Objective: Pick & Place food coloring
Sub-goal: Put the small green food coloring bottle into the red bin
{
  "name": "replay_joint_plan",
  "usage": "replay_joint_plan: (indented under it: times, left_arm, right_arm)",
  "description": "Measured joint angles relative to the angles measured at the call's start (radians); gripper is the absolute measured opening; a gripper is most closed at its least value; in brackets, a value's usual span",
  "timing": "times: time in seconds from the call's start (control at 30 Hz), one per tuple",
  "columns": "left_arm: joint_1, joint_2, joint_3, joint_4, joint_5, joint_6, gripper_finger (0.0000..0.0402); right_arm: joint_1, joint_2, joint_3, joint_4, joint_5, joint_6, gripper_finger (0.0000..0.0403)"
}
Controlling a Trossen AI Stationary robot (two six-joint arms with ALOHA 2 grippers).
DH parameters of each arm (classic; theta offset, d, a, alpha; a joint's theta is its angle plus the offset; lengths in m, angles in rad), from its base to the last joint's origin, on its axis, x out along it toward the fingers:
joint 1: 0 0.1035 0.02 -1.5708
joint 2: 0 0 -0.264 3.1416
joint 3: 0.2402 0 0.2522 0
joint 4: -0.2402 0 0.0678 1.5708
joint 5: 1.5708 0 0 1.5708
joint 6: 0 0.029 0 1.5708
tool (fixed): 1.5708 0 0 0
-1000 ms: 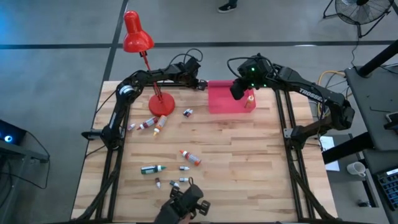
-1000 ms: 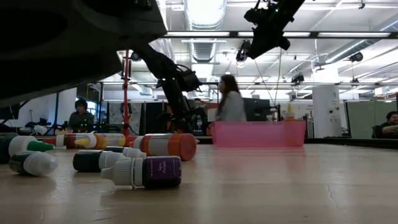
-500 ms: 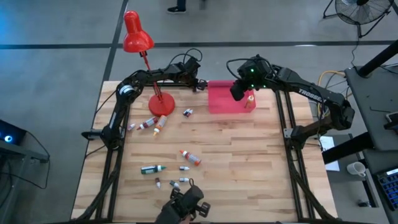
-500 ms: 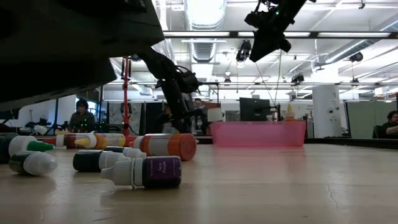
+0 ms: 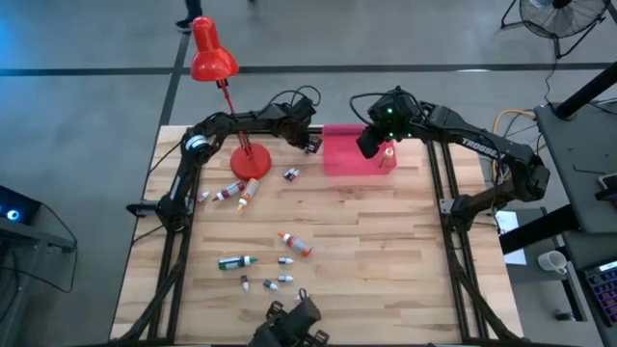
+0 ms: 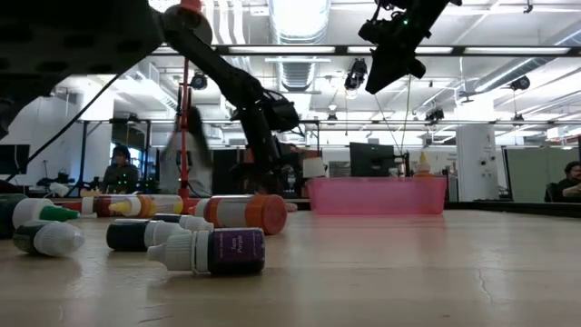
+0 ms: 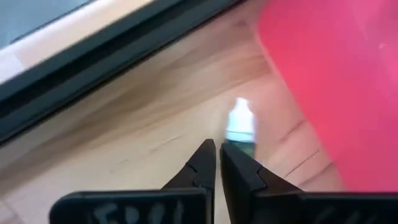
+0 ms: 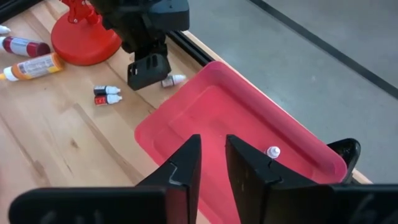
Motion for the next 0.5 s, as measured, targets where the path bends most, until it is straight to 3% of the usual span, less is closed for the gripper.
replay_joint_plan:
  times: [0.3, 0.5]
  left_arm:
    - [-0.002, -0.001, 0.010, 0.032, -0.018, 0.048, 0.0003]
    - [-0.045, -0.001, 0.002, 0.027, 0.019, 0.182, 0.0063]
  right_arm:
    - [0.000, 0.000, -0.002, -0.003, -0.002, -0.015, 0.0073]
    - [-0.001, 0.000, -0.003, -0.003, -0.002, -0.039, 0.0080]
